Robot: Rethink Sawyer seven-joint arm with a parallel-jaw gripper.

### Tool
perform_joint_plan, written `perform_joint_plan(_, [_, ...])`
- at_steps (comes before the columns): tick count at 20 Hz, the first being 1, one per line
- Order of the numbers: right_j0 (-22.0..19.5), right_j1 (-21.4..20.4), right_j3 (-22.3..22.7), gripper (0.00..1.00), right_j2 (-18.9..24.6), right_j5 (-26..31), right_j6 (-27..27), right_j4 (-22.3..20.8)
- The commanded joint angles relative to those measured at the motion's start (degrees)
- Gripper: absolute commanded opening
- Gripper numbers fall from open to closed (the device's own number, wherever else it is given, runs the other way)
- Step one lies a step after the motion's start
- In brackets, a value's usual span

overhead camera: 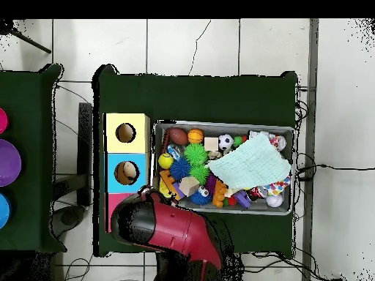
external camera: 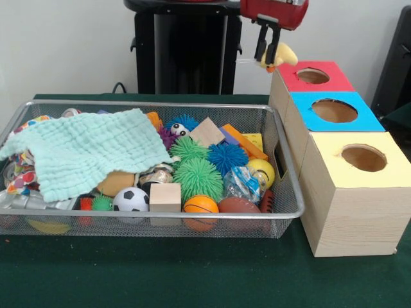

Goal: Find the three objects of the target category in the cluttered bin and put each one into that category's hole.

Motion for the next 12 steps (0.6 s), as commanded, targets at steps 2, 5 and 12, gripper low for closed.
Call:
perform_joint_plan(2, [1.52, 3.11, 6.84, 0.0, 1.93, -6.72, 17.56, 4.27])
perform_joint_plan(5, [2.26, 3.99, 7.85, 0.0, 2.46, -8.41, 18.7, 5.3])
perform_joint_plan(12, [5.49, 5.78, 9.02, 0.0, 1.9, -10.14, 21.56, 9.1])
